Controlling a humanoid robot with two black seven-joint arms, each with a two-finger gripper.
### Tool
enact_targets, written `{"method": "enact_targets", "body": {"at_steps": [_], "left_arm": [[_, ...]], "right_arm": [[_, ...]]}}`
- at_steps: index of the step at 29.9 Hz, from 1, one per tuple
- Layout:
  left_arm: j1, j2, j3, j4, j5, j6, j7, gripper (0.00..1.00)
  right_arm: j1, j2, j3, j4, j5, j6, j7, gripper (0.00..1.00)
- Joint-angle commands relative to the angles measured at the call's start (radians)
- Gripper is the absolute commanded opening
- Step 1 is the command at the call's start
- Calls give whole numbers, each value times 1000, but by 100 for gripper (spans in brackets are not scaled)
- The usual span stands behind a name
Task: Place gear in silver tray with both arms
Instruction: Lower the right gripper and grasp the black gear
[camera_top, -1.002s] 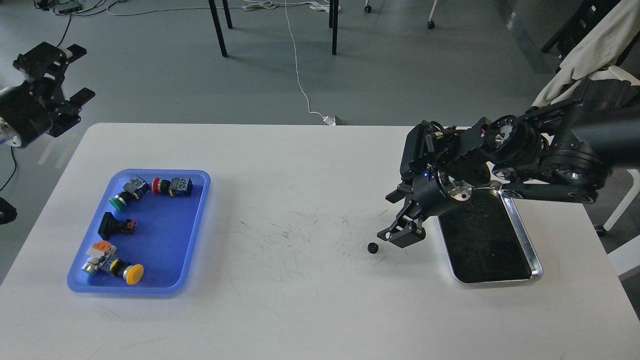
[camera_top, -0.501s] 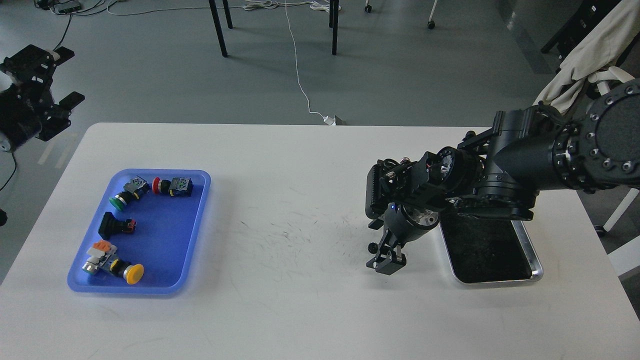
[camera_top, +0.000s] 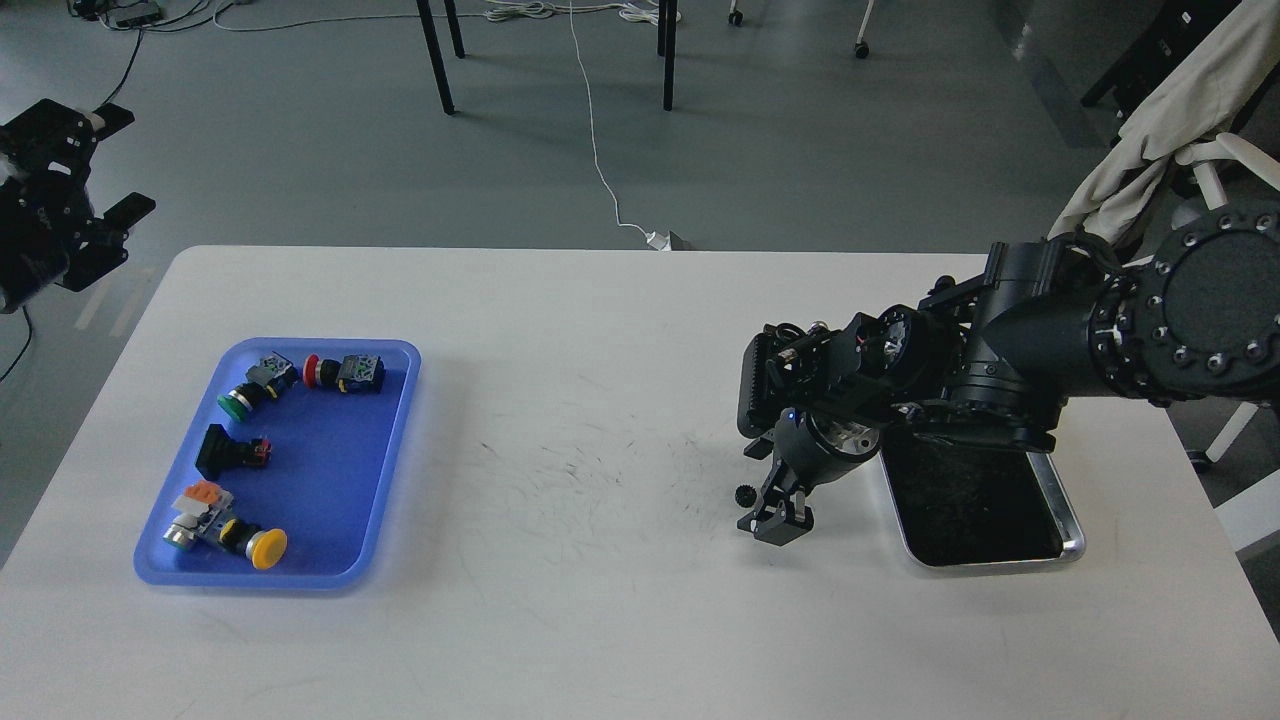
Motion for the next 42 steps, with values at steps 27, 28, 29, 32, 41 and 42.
{"method": "enact_targets", "body": {"at_steps": [27, 28, 29, 32, 41, 42], "left_arm": [[9, 2, 0, 6, 0, -1, 0, 99], [9, 4, 0, 8, 0, -2, 0, 99], [9, 4, 1, 8, 0, -2, 0, 99], [9, 5, 2, 8, 0, -1, 0, 99], [9, 4, 2, 8, 0, -2, 0, 99], [9, 4, 2, 8, 0, -1, 0, 99]], "right_arm": [[1, 0, -4, -28, 73, 55, 0, 48], [4, 0, -4, -30, 82, 57, 0, 48], [5, 0, -5, -31, 84, 58, 0, 48], [25, 0, -2, -28, 92, 74, 0, 49], [24, 0, 16, -37, 95, 149, 0, 62], [22, 0, 19, -37, 95, 153, 0, 62]]}}
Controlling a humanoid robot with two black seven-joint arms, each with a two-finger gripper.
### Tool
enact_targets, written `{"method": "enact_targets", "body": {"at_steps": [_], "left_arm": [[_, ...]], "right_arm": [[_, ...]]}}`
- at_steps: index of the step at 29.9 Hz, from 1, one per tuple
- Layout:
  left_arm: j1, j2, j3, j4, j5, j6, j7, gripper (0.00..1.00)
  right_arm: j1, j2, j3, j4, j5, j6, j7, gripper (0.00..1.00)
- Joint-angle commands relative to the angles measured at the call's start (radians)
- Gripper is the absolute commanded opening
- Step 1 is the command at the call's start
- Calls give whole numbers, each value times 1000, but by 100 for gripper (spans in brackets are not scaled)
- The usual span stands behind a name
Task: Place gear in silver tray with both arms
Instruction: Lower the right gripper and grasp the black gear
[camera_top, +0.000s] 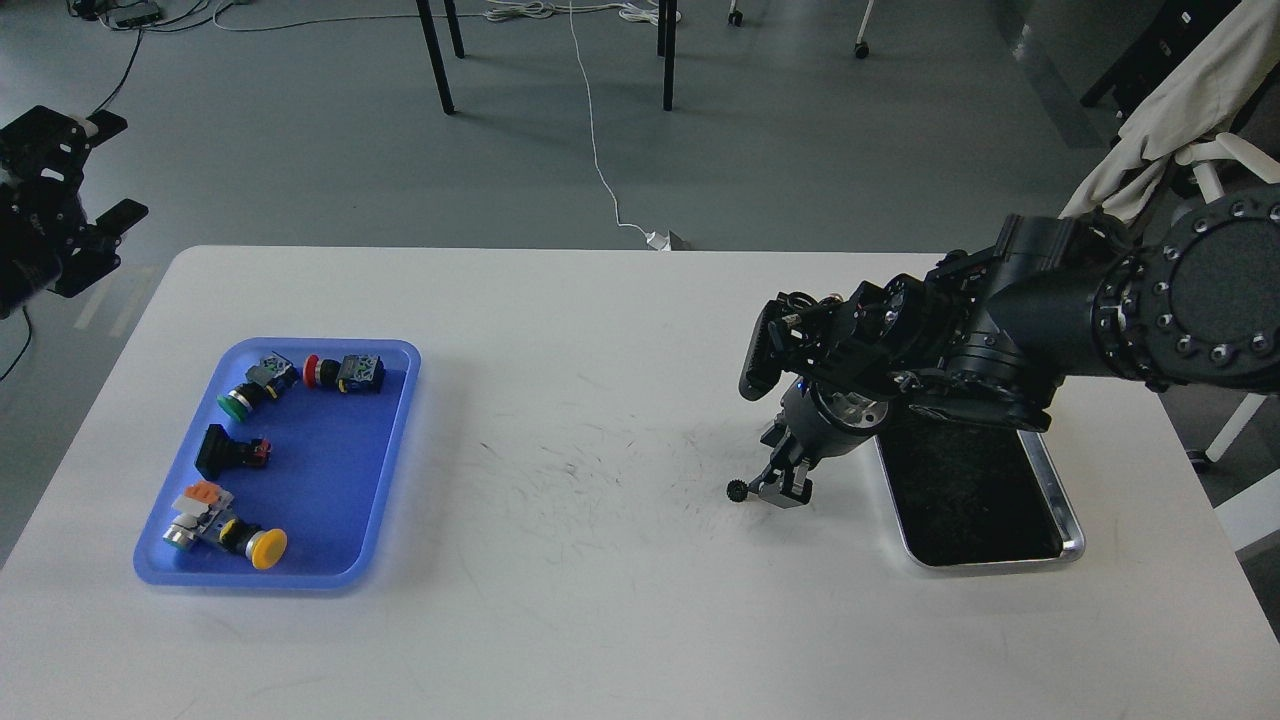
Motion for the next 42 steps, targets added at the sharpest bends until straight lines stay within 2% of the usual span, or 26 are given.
{"method": "enact_targets", "body": {"at_steps": [1, 25, 31, 33, 37, 38, 42], "left_arm": [[0, -1, 0, 0, 0, 1, 0, 99], [11, 15, 0, 0, 0, -1, 0, 99], [17, 22, 0, 0, 0, -1, 0, 99], [18, 22, 0, 0, 0, -1, 0, 99], [18, 22, 0, 0, 0, -1, 0, 99], [18, 22, 0, 0, 0, -1, 0, 99], [21, 22, 0, 0, 0, -1, 0, 99]], "right_arm": [[-8, 0, 14, -3, 3, 16, 0, 63], [-55, 0, 66, -3, 32, 20, 0, 62], [-63, 0, 66, -21, 30, 19, 0, 53], [-63, 0, 65, -21, 29, 19, 0, 46], [-63, 0, 65, -23, 26, 20, 0, 37], [-63, 0, 65, -24, 26, 19, 0, 31], [-66, 0, 65, -35, 23, 20, 0, 29]]}}
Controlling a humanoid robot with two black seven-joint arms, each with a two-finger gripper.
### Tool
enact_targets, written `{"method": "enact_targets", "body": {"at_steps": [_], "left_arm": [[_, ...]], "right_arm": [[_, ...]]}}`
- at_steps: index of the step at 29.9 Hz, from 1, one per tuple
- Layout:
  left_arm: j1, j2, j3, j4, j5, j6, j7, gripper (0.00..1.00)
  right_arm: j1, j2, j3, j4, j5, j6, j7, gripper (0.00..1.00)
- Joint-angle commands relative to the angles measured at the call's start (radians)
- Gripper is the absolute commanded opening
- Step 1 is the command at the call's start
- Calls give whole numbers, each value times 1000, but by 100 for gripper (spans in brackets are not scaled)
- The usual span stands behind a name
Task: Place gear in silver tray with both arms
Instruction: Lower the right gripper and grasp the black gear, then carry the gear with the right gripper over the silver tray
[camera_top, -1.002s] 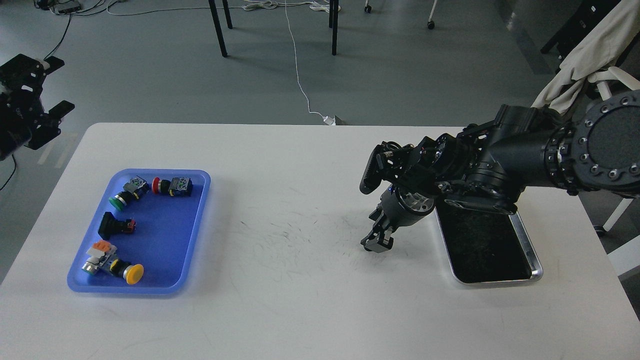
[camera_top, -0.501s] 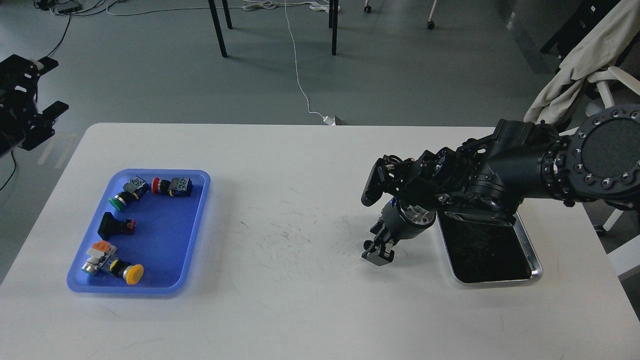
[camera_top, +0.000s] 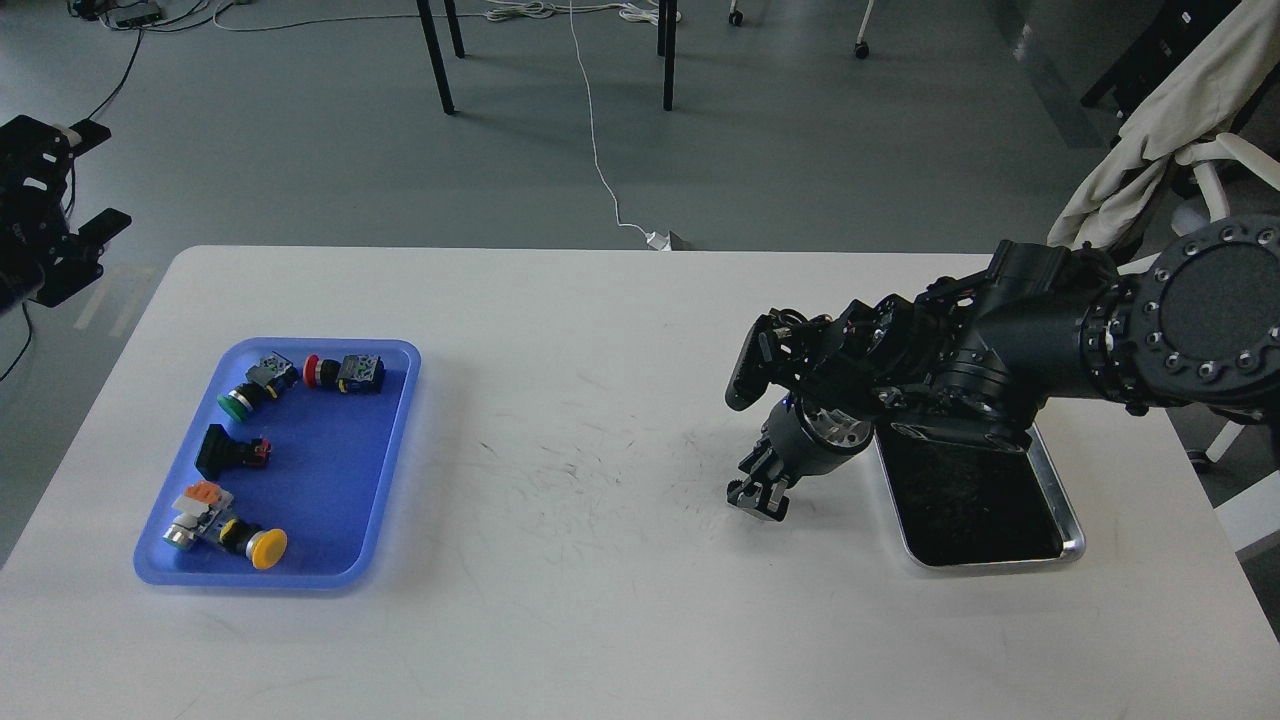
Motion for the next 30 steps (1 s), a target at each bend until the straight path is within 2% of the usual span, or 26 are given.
{"method": "enact_targets", "body": {"at_steps": [1, 16, 23, 30], "left_arm": [[5, 1, 0, 0, 0, 0, 0, 99], [8, 1, 0, 0, 0, 0, 0, 99], [8, 0, 0, 0, 2, 0, 0, 99], [14, -2, 0, 0, 2, 0, 0, 99]], "right_arm": [[-4, 0, 0, -7, -2, 1, 0, 28], [16, 0, -6, -16, -30, 1, 0, 2], [104, 0, -54, 1, -31, 1, 0, 2], [188, 0, -66, 81, -39, 20, 0, 2]]}}
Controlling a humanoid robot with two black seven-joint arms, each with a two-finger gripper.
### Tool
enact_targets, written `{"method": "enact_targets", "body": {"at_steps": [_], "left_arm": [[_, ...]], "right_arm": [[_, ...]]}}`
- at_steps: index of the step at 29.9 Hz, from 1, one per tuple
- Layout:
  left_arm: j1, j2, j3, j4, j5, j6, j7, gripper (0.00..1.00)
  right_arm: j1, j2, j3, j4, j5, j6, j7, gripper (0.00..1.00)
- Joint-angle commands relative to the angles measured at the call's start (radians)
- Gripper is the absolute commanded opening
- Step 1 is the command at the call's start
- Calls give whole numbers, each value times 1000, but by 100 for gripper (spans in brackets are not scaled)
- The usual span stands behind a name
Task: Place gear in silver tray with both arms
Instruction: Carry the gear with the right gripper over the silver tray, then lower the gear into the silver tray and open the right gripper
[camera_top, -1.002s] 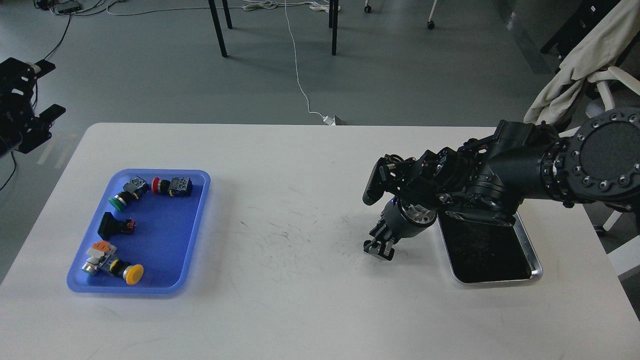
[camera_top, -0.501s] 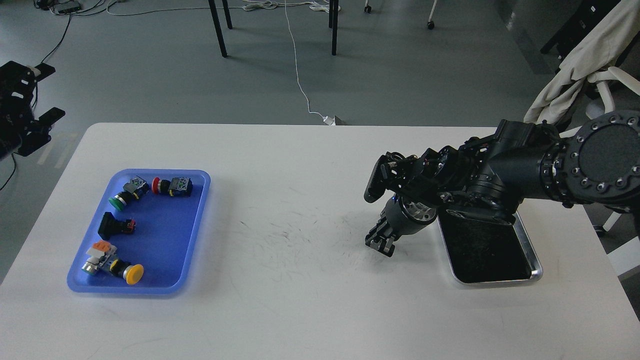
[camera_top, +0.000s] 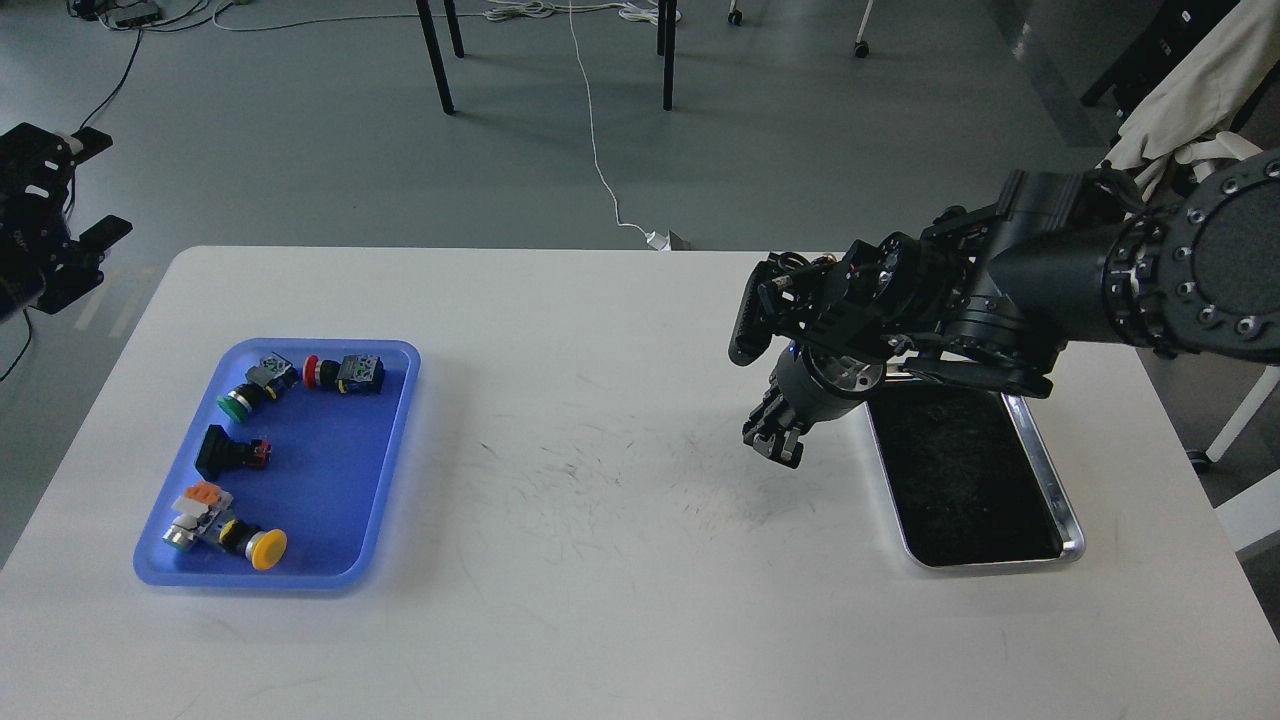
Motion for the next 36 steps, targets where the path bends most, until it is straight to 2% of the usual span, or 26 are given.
{"method": "enact_targets", "body": {"at_steps": [1, 3, 12, 18, 25, 36], "left_arm": [[1, -2, 0, 0, 0, 0, 0, 99], [3, -3, 0, 0, 0, 0, 0, 99], [4, -11, 0, 0, 0, 2, 0, 99], [4, -18, 0, 0, 0, 3, 0, 99], [6, -20, 1, -2, 2, 5, 0, 99], [24, -17, 1, -2, 2, 3, 0, 99]], "right_arm": [[18, 0, -16, 33, -13, 18, 0, 2], [22, 0, -34, 50, -25, 18, 0, 2], [18, -303, -42, 106, -154, 16, 0, 2], [-8, -411, -42, 125, -188, 16, 0, 2], [-80, -448, -40, 117, -208, 16, 0, 3], [-156, -399, -31, 68, -212, 10, 0, 5]]}}
